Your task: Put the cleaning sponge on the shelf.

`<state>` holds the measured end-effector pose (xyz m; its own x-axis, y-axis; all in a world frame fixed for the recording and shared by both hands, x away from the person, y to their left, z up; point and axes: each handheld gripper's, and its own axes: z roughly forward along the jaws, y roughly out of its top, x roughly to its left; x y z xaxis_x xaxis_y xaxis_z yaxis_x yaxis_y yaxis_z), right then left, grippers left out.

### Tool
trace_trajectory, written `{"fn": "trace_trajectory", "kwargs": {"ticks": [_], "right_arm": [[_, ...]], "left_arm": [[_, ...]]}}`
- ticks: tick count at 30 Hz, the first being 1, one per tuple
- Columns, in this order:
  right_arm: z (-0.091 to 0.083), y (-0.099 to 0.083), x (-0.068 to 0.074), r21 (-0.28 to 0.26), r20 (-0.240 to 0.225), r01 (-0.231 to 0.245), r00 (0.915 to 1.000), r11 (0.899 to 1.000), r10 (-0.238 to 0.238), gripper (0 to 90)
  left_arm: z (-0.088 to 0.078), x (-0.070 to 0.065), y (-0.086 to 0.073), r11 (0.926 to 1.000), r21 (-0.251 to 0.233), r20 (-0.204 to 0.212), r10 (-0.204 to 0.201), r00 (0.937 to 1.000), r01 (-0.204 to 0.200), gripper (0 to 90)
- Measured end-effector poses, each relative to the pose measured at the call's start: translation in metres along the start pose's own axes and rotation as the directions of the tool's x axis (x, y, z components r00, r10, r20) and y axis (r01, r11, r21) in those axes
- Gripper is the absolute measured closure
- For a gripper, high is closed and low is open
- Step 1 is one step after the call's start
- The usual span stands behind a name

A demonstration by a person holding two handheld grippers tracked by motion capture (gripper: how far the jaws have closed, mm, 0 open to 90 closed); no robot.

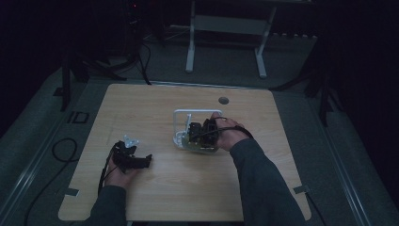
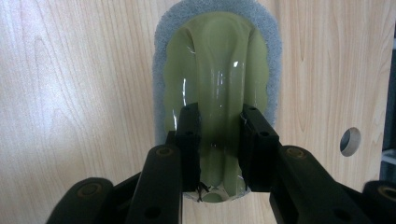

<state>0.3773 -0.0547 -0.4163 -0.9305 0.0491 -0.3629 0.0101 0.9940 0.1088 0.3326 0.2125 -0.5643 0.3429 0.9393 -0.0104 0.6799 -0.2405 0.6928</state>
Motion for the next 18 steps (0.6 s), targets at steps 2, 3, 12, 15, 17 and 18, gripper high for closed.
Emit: {"fn": "trace_trajectory", "kwargs": {"ticks": [2, 3, 12, 15, 17, 18], "right_arm": [[-0.0001, 0.0012, -0.0005, -0.001, 0.001, 0.006, 1.0, 1.0, -0.006, 71.7], [0.0, 0.0016, -0.0005, -0.002, 0.002, 0.007, 1.0, 1.0, -0.007, 71.7], [0.0009, 0.0031, -0.0016, -0.013, 0.016, 0.013, 0.9998, 1.0, -0.013, 71.7], [0.002, 0.0038, -0.0012, -0.014, 0.025, 0.016, 0.9996, 1.0, -0.016, 71.7], [0.0027, 0.0044, -0.0011, -0.019, 0.03, 0.022, 0.9993, 1.0, -0.021, 71.7], [0.0032, 0.0048, -0.0014, -0.019, 0.03, 0.025, 0.9992, 0.999, -0.025, 71.7]], "left_arm": [[0.0, 0.0, 0.0, 1.0, 0.0, 0.0, 0.0, 1.0, 0.0, 3.4], [0.0, 0.0, 0.0, 1.0, 0.0, 0.0, 0.0, 1.0, 0.0, 3.4], [0.0, 0.0, 0.0, 1.0, 0.0, 0.0, 0.0, 1.0, 0.0, 3.4], [0.0, 0.0, 0.0, 1.0, -0.001, 0.0, 0.0, 1.0, 0.0, 3.4], [0.0, 0.0, 0.0, 1.0, 0.0, 0.0, 0.0, 1.0, 0.0, 3.4], [0.0, 0.0, 0.0, 1.0, 0.0, 0.0, -0.001, 1.0, 0.001, 3.4]]}}
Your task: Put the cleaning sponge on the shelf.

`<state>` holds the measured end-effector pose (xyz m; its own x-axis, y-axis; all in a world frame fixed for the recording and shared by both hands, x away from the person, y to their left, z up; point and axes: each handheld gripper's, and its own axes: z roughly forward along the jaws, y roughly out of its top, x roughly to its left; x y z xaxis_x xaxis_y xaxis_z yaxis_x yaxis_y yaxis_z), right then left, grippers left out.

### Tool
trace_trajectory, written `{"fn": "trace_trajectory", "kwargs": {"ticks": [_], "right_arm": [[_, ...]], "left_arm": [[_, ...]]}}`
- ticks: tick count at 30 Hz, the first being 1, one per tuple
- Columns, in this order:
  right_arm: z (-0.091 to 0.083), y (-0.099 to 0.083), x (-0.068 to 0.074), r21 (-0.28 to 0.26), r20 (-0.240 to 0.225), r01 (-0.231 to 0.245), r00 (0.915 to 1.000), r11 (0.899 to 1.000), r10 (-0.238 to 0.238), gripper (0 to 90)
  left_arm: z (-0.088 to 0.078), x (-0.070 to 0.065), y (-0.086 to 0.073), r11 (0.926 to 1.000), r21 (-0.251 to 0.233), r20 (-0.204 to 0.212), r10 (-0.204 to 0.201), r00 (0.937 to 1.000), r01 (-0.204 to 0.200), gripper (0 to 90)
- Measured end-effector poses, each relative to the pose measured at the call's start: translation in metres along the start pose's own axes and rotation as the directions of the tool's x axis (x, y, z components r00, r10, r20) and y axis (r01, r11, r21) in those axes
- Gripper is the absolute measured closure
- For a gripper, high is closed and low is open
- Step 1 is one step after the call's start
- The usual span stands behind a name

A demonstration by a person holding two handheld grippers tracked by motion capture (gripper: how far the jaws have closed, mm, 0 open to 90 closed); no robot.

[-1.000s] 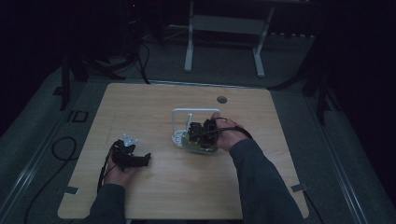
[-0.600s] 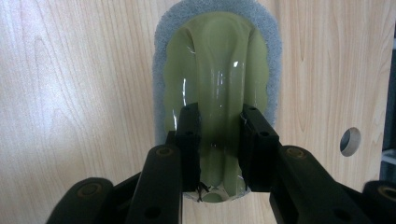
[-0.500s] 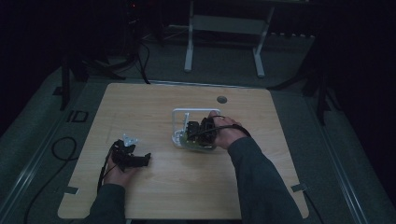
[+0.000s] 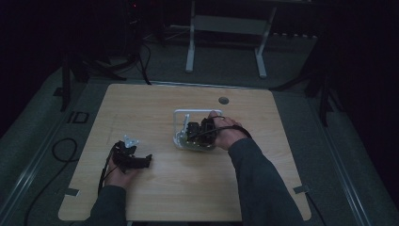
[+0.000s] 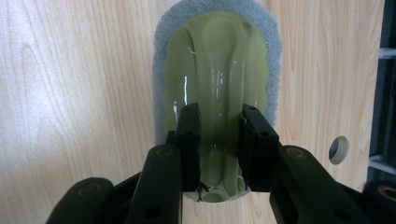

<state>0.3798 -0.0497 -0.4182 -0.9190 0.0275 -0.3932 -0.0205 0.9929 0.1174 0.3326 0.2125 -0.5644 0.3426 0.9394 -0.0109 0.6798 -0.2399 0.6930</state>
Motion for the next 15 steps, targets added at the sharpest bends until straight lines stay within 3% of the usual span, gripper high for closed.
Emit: {"fn": "trace_trajectory", "kwargs": {"ticks": [15], "right_arm": [[0.0063, 0.0017, -0.0016, 0.024, 0.04, 0.029, 0.9987, 0.999, -0.03, 71.7]], "left_arm": [[0.0, 0.0, 0.0, 1.0, 0.0, 0.0, 0.0, 1.0, 0.0, 3.4]]}}
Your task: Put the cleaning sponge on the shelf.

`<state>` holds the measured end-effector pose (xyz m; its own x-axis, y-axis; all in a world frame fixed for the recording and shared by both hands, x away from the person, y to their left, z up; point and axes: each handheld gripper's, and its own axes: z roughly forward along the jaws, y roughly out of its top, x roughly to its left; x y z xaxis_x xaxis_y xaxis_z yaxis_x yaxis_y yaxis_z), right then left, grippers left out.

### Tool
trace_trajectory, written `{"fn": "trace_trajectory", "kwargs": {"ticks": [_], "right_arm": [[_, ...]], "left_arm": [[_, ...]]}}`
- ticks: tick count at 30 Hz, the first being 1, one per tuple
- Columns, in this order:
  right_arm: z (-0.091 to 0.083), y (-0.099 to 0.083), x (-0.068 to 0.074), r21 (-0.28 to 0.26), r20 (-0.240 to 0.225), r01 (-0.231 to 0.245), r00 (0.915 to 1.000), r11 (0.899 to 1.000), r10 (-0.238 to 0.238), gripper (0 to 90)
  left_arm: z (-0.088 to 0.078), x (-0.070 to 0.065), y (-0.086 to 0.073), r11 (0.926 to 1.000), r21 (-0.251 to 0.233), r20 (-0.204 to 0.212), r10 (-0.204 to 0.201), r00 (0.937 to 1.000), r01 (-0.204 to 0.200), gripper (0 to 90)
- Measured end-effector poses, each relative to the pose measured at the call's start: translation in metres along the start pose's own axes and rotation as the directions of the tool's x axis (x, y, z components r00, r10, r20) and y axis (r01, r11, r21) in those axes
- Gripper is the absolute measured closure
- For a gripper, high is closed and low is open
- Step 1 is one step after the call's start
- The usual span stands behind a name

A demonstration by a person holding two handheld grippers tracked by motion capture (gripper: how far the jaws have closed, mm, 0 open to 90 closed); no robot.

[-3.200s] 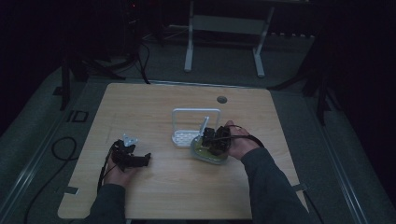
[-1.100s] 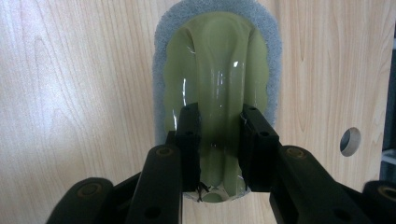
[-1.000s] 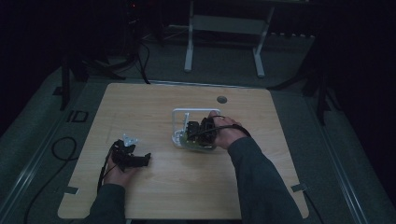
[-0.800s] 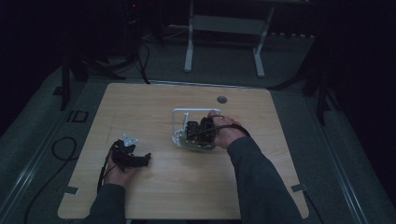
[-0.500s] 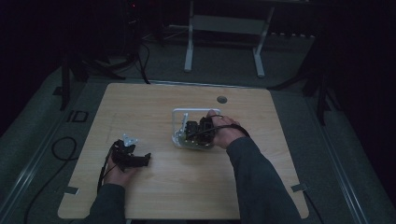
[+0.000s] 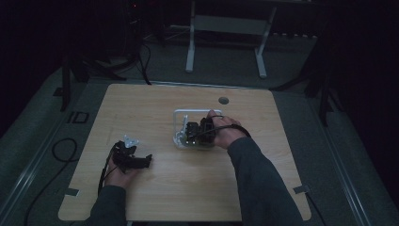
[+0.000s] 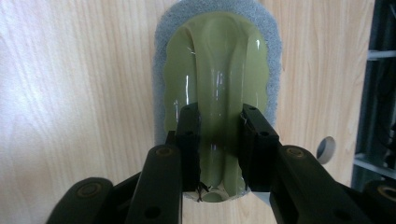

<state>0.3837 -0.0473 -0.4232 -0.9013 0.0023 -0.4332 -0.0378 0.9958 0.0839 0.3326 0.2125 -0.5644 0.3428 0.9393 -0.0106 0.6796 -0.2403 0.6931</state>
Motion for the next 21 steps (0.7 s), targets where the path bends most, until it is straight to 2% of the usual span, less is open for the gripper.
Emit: {"fn": "trace_trajectory", "kwargs": {"ticks": [4, 15, 21], "right_arm": [[0.003, 0.001, 0.001, -0.001, 0.011, 0.02, 0.9997, 1.0, -0.02, 71.7], [0.015, 0.006, 0.002, -0.001, 0.018, 0.038, 0.9991, 0.999, -0.038, 71.7], [0.025, 0.011, 0.006, 0.02, 0.027, 0.063, 0.9976, 0.998, -0.064, 71.7]], "left_arm": [[0.0, 0.0, 0.0, 1.0, 0.0, 0.0, 0.0, 1.0, 0.0, 3.4], [0.0, 0.0, 0.0, 1.0, 0.0, 0.0, -0.001, 1.0, 0.001, 3.4], [0.0, 0.0, 0.0, 1.0, -0.001, 0.0, -0.001, 1.0, 0.001, 3.4]]}}
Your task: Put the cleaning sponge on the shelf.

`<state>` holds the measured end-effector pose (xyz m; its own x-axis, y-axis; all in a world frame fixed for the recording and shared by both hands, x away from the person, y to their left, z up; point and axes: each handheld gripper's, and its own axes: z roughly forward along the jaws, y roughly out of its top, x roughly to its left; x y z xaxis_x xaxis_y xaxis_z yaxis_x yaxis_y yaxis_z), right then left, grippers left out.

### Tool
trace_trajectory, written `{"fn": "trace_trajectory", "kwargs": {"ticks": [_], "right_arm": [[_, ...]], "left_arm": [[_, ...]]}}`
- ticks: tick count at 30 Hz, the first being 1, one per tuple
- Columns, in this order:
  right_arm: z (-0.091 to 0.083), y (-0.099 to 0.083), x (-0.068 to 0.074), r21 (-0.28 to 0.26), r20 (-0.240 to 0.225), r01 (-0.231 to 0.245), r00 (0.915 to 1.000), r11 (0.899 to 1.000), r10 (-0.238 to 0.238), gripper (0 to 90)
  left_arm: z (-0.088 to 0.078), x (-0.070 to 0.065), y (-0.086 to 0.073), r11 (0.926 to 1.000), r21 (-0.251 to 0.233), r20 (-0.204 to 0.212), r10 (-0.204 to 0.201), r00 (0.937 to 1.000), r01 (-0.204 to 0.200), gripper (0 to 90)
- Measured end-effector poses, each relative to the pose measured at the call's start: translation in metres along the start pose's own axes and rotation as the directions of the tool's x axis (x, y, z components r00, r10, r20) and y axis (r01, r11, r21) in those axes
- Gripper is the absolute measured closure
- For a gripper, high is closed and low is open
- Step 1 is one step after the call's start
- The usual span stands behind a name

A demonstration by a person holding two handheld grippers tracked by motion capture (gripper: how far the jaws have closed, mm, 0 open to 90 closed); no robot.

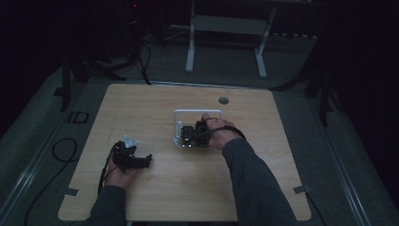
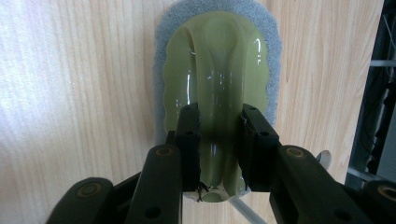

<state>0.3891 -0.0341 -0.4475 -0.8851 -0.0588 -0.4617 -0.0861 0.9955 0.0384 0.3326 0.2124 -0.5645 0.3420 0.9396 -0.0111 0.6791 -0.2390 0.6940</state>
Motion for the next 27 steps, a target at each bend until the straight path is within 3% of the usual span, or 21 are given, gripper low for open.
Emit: {"fn": "trace_trajectory", "kwargs": {"ticks": [11, 14, 27], "right_arm": [[0.015, 0.003, 0.001, 0.035, -0.003, 0.008, 1.0, 0.999, -0.008, 71.7], [0.019, 0.005, 0.003, 0.053, 0.017, 0.033, 0.9993, 0.998, -0.034, 71.7], [0.027, 0.008, 0.001, 0.061, 0.081, 0.013, 0.9965, 0.998, -0.018, 71.6]], "left_arm": [[0.0, 0.0, 0.0, 1.0, 0.0, 0.0, 0.0, 1.0, 0.0, 3.4], [0.0, 0.0, 0.0, 1.0, 0.0, 0.0, 0.0, 1.0, 0.0, 3.4], [0.0, 0.0, 0.0, 1.0, -0.001, 0.0, 0.002, 1.0, -0.002, 3.5]]}}
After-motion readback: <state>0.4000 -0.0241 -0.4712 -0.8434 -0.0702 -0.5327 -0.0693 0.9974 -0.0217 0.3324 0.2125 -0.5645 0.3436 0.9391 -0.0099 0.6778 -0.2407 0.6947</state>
